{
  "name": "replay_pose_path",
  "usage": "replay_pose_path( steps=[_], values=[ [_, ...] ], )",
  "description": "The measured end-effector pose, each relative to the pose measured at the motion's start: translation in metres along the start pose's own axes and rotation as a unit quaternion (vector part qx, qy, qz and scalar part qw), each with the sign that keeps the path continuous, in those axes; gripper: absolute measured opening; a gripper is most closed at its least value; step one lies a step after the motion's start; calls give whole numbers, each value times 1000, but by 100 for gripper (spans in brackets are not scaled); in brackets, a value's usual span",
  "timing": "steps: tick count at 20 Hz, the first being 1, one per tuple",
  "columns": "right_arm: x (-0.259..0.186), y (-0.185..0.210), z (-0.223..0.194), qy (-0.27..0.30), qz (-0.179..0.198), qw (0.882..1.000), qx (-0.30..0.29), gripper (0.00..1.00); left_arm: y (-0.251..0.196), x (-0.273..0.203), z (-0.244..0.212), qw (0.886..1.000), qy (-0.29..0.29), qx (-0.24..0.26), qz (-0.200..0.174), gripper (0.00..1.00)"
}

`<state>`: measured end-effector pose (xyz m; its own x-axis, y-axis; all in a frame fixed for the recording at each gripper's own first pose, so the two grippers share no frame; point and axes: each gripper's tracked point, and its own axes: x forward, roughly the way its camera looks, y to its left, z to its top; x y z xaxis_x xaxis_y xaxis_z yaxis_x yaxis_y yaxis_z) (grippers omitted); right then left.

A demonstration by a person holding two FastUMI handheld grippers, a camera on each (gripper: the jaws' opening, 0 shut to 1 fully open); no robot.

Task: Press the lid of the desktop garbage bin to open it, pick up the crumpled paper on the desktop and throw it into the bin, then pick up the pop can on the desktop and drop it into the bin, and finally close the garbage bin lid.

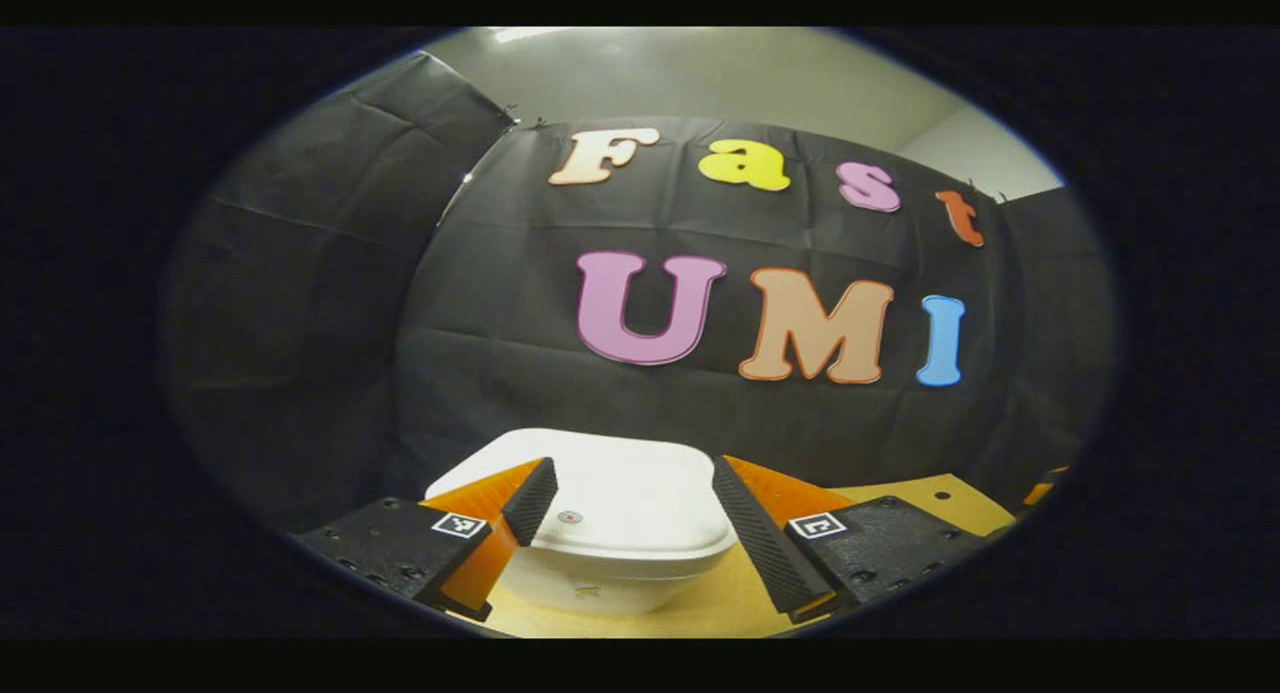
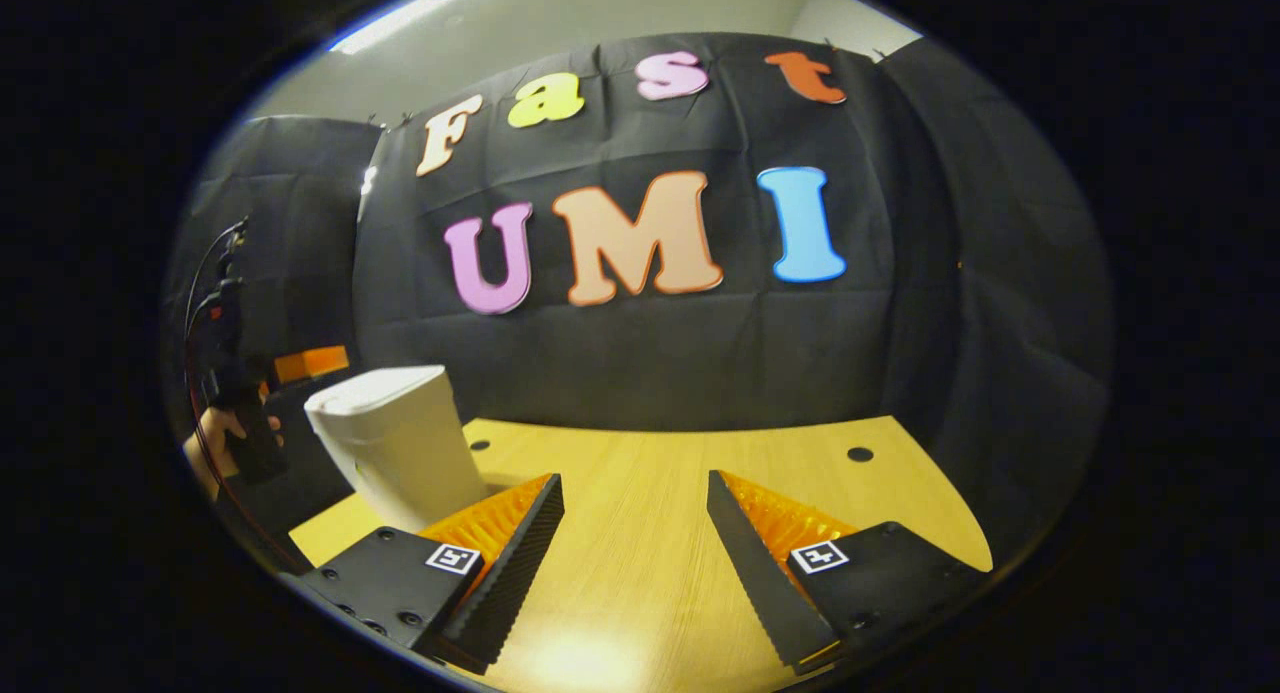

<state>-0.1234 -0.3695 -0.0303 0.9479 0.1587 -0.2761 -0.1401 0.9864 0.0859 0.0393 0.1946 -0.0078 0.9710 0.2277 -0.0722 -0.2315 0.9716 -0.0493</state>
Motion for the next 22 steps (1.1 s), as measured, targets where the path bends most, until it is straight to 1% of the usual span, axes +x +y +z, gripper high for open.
replay_pose_path(
  steps=[1, 3, 4, 6, 8, 10, 12, 14, 17, 19, 20, 22],
  values=[
    [-5, -11, 17, -26, -12, 1000, 8, 97, -21, -7, 6, 1000, -16, 3, -13, 93],
    [-15, -33, 46, -69, -33, 997, 17, 96, -69, -22, 20, 998, -45, 14, -43, 92],
    [-19, -43, 55, -82, -41, 996, 16, 96, -94, -31, 22, 996, -58, 20, -60, 92],
    [-30, -59, 64, -97, -45, 994, 12, 96, -144, -50, 24, 992, -83, 24, -94, 93],
    [-41, -71, 68, -108, -42, 993, 11, 95, -188, -70, 18, 988, -90, 32, -125, 93],
    [-49, -83, 71, -117, -45, 992, 10, 94, -218, -86, 11, 985, -92, 38, -141, 93],
    [-55, -90, 70, -121, -48, 991, 13, 94, -241, -95, -2, 985, -76, 27, -155, 93],
    [-62, -87, 69, -121, -45, 992, 16, 95, -254, -103, -15, 984, -55, 15, -168, 93],
    [-66, -86, 70, -123, -55, 991, 19, 95, -257, -105, -24, 984, -31, 4, -177, 93],
    [-70, -76, 72, -127, -52, 990, 21, 95, -247, -102, -29, 985, -16, -4, -173, 94],
    [-71, -74, 73, -128, -57, 990, 16, 96, -241, -101, -28, 985, -14, -12, -169, 94],
    [-74, -66, 75, -132, -55, 990, 12, 96, -229, -98, -26, 987, -12, -31, -159, 93]
  ],
)
